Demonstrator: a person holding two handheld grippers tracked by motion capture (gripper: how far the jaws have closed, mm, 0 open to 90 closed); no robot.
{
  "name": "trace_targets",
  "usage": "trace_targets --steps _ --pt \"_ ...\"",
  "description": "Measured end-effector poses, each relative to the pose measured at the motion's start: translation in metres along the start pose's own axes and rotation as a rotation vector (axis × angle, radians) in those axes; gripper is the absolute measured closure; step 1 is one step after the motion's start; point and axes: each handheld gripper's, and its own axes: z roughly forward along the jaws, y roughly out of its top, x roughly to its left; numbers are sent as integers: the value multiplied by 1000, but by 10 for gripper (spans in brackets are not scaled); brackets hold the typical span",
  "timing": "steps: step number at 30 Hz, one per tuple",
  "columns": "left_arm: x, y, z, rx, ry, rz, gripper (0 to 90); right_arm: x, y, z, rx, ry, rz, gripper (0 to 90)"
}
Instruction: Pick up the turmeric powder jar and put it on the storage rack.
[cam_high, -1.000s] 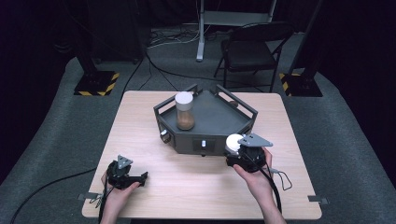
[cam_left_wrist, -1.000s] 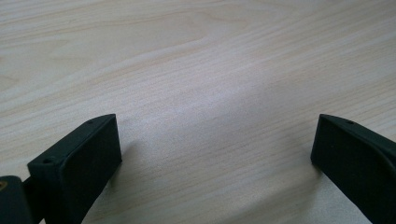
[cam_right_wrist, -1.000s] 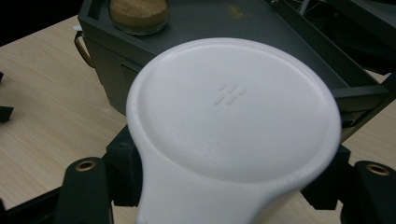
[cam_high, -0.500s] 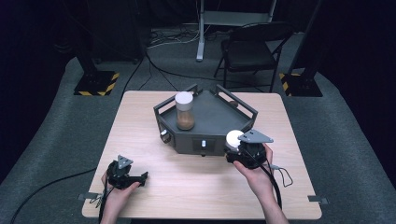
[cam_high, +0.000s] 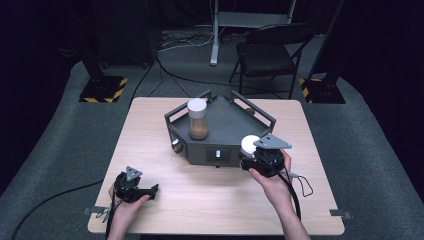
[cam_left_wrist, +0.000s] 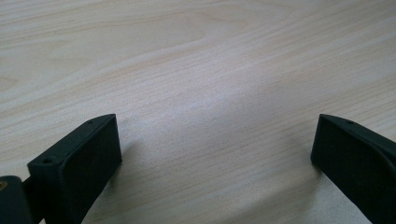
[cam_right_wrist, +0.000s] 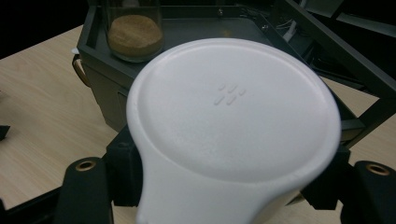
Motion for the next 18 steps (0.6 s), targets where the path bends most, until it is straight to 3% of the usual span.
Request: trace_targets --steps 18 --pt "0 0 0 0 -1 0 16 -5 12 2 -11 -15 11 296"
